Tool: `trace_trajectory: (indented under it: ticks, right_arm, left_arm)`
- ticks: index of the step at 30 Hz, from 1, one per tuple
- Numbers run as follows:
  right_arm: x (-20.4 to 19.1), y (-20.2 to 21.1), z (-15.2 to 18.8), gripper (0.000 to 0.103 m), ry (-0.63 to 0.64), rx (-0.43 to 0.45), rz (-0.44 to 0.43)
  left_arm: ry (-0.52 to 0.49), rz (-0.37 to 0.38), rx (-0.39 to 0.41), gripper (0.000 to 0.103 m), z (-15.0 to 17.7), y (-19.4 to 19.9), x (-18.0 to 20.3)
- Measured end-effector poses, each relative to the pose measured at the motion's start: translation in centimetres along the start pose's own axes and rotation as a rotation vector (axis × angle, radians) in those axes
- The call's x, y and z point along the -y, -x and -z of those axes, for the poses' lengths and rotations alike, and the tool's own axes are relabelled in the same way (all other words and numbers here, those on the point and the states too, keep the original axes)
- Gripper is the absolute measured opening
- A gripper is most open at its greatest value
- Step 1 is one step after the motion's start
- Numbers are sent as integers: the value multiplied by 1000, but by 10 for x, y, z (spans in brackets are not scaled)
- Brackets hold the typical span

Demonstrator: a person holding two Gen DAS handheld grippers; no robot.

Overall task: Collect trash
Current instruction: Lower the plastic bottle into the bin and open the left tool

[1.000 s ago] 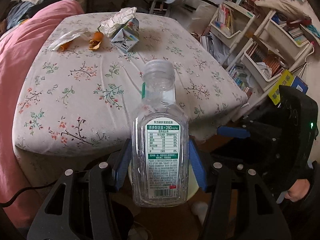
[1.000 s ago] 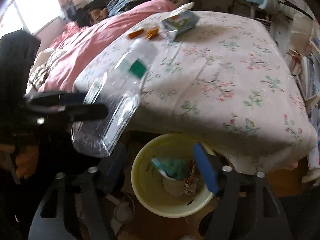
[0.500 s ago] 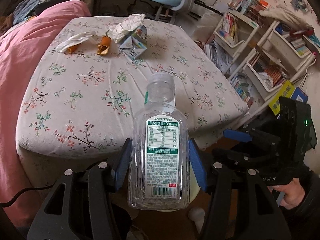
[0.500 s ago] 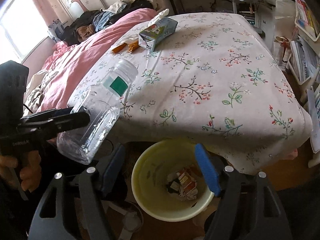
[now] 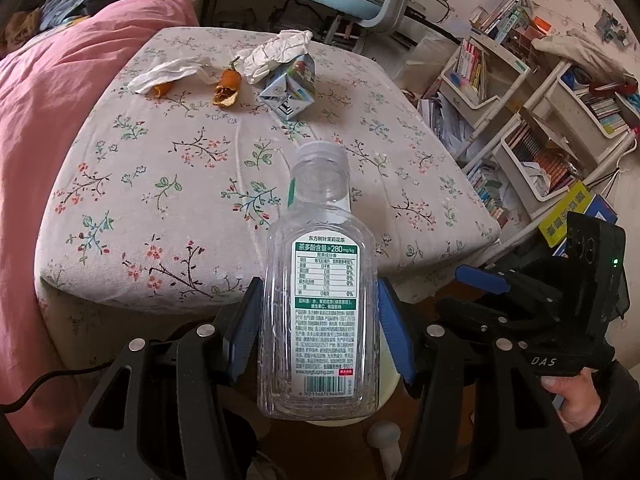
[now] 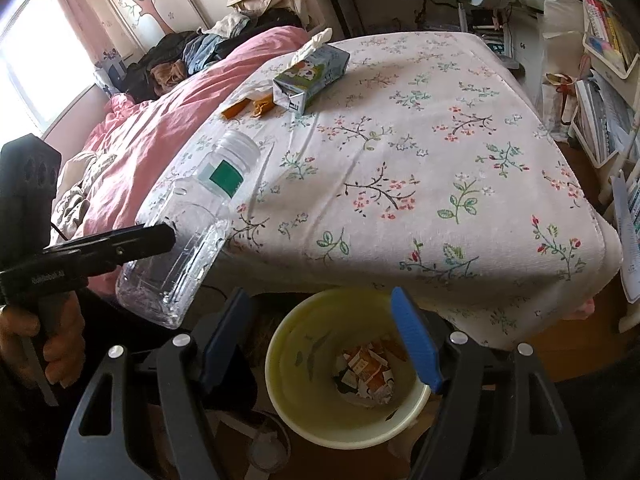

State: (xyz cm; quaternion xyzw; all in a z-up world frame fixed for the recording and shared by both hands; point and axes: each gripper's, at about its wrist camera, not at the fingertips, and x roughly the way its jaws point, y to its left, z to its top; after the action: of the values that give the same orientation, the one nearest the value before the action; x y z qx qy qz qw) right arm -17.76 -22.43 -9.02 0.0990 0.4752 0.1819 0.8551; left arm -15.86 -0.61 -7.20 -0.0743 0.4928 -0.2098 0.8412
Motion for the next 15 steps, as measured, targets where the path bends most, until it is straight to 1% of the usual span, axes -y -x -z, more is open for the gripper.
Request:
trace_trajectory:
  ticks: [5, 8, 10, 11, 13, 15]
  right_arm:
    - [-1, 2, -1, 71, -3, 11, -7]
    - [1, 6, -2, 71, -13, 29, -12]
    - [3, 8, -3, 71, -23, 40, -13]
    - [5, 9, -3, 71, -30, 47, -13]
    - [7, 11, -4, 71, -40, 57, -13]
    - [9, 13, -4, 71, -51, 64, -15]
  left_arm:
    - [-21, -5, -22, 54, 2, -5, 4]
    - [-91, 17, -79, 54, 9, -13, 16]
    - [-160, 51, -165, 54, 20, -23, 30]
    - [-194, 41, -188, 54, 25, -27, 36]
    - [-229, 23, -205, 55, 31, -29, 43]
    - [-228, 14, -206, 56, 33, -28, 44]
